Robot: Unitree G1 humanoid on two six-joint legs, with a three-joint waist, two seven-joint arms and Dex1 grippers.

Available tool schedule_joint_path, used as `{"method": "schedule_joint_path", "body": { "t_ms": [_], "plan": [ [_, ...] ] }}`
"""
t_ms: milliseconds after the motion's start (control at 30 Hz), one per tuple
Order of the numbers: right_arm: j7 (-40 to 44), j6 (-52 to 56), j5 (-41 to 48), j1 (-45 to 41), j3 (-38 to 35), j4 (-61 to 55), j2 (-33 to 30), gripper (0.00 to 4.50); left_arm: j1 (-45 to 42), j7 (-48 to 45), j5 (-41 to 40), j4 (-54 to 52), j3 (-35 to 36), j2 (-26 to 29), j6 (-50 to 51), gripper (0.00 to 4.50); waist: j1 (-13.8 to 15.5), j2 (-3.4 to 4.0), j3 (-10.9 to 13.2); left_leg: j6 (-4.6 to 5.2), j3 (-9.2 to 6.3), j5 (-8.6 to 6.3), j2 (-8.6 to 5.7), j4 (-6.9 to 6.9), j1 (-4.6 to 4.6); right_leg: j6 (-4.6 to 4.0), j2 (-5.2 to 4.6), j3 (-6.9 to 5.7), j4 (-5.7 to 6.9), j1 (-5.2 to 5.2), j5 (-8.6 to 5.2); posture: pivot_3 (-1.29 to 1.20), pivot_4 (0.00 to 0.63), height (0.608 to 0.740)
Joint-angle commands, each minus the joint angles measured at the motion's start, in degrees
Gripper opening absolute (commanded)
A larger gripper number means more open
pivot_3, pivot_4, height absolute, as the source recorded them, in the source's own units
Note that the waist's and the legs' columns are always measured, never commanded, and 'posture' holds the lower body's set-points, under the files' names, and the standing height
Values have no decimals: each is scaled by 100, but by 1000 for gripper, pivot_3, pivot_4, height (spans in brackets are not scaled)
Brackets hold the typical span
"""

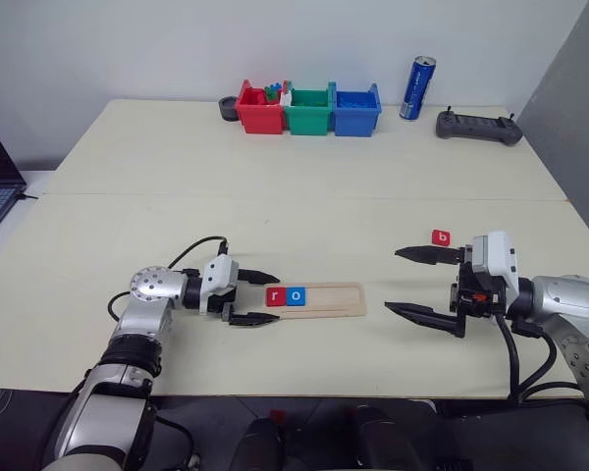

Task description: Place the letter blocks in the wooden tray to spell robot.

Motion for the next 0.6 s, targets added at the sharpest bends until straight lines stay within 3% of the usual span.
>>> {"method": "schedule_joint_path", "body": {
  "t_ms": [33,600],
  "plan": [
    [16,-37,22,-43,-60,-136,-65,4500,-403,75,121,389,50,-68,-224,3321,4,0,0,0,-1,0,0,2,-1,0,0,-2,1,0,0,0,150,740],
    [-196,62,32,-133,-51,-164,-24,4500,-1341,69,514,1444,-78,-892,-648,3321,0,0,0,1,-41,1,-2,6,-16,-3,0,-40,4,1,-1,0,150,740]
  ]
}}
